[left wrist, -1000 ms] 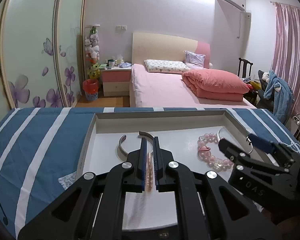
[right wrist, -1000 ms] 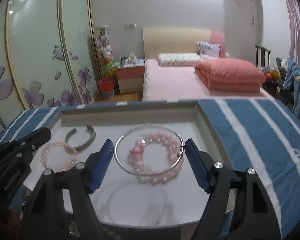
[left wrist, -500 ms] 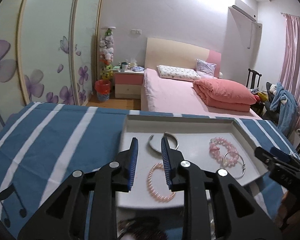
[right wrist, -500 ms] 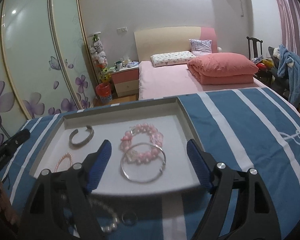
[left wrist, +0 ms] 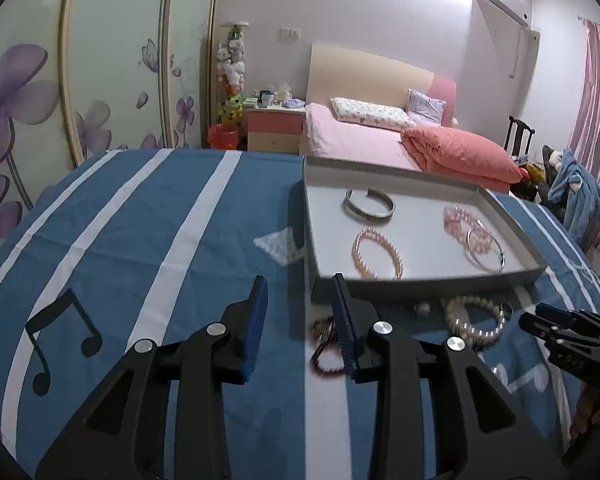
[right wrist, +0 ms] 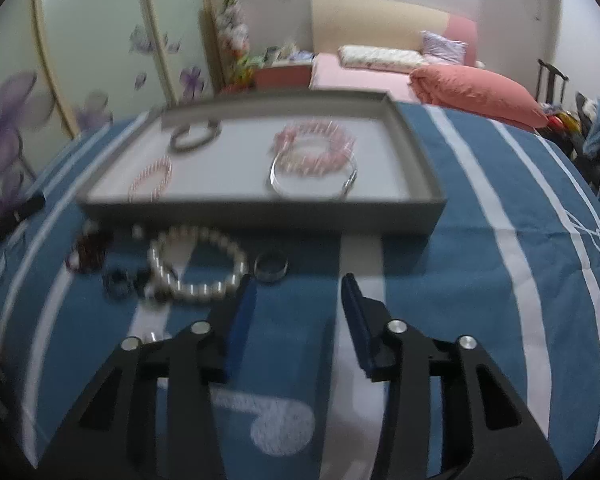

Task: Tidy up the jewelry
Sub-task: 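Move the right gripper to the small dark ring while the left nears dark red beads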

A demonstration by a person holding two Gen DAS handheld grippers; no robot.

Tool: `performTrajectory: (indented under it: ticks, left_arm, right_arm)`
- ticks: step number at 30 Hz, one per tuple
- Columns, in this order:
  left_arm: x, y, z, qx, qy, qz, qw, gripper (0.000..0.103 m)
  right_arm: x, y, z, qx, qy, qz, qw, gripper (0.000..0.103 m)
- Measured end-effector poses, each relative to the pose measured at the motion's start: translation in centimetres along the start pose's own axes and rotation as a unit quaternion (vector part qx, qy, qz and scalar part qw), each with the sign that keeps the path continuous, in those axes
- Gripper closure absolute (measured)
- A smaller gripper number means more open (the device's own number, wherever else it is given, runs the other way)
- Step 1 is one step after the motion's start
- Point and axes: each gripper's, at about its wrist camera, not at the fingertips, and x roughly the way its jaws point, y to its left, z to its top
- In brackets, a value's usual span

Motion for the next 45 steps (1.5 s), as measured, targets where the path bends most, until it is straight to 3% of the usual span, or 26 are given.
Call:
performTrajectory:
  ticks: [5,15,17,20,26,30,37,45]
  left_arm:
    - [-0.4,0.3,-0.4,0.002,0.004,-0.002,1.0000,0.066]
    - [-0.2,-0.1,-1.4,0.014,0.019,-0.010,0.9997,0.061]
    - [0.0,-0.2,-1.6,0.017,0.022,-0.011,0.9995,0.060]
    - [0.1,-0.6,-1.7,0.023,0.029,-0.015,0.9992,0.060]
    - [0.7,-1.7,-1.9,0.041,0.045,-0.027,0.9978,0.045]
    - [2.0,-3.3,-2.1,0.070,0.067,-0.030,0.9948,0.035]
    - [4.2,-3.9,-2.2,0.083,0.103,-0.017,0.9911,0.032]
    - [5.2,-3.8,-1.9,0.074,0.115,-0.010,0.9905,0.030]
  right_arm:
    - [0.7,1.2,-0.3,-0.018,0.013,-0.009,1.000,0.068]
    - [2.0,1.7,1.3,-0.028,0.013,-0.014,0.999,0.068]
    - [2.1,1.7,1.4,-0.030,0.012,-0.010,0.999,0.081]
    - [2.0,1.6,1.3,-0.027,0.012,-0.014,0.999,0.081]
    - [1.3,-1.8,0.9,0.028,0.010,-0.058,0.998,0.081]
    - [1.1,-3.1,0.5,0.042,0.009,-0.063,0.997,0.081]
    - [1.3,-3.1,0.6,0.040,0.009,-0.062,0.997,0.081]
    - [1.3,-3.1,0.5,0.040,0.009,-0.062,0.997,0.081]
